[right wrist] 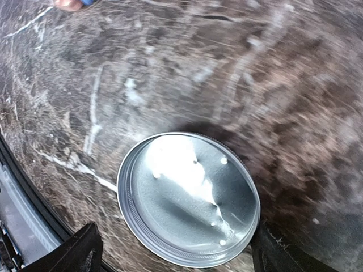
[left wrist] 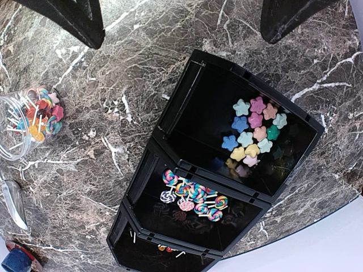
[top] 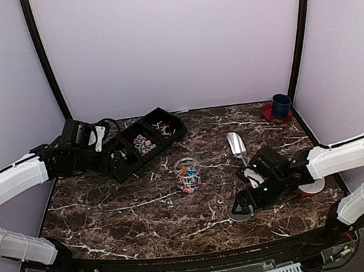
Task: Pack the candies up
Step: Move the bottle lid to the center of the board, then pick up the bottle lid from the center of the board.
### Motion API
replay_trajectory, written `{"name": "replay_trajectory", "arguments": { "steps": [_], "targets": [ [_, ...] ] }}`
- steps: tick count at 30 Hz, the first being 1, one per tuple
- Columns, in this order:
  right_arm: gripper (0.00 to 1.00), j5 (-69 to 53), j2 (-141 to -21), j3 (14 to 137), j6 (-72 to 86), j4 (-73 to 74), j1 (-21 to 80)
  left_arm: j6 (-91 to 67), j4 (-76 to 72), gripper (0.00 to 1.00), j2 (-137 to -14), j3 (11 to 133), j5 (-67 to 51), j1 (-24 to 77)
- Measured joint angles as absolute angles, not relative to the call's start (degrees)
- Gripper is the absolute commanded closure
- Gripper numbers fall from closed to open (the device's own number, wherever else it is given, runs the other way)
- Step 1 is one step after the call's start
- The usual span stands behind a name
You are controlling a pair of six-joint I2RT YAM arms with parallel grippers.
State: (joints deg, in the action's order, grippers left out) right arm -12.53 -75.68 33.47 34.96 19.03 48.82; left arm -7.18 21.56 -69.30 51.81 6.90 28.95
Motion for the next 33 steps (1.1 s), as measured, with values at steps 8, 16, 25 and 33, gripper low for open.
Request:
{"name": "replay_trajectory", "arguments": {
  "steps": [8, 16, 25, 33],
  "targets": [
    [0.12, -16.91, -84.68, 39.81, 32.38, 15.27, 51.31, -7.14, 21.58, 0.01, -69.30, 51.81, 7.11, 28.95],
    [0.10, -14.52, -91.35, 48.71, 23.18, 23.16, 51.37, -7.09, 21.58, 0.01, -69.30, 51.81, 7.14, 28.95],
    [0.18, -10.13, -98.83, 58.87, 12.14, 29.69, 50.87, -7.09, 21.58, 0.01, -69.30, 51.81, 7.35, 28.95],
    [0.41, -10.50, -101.78, 63.09, 3.55, 32.32, 50.19, -7.09, 21.63, 0.01, -69.30, 51.81, 7.38, 28.95]
  ]
}}
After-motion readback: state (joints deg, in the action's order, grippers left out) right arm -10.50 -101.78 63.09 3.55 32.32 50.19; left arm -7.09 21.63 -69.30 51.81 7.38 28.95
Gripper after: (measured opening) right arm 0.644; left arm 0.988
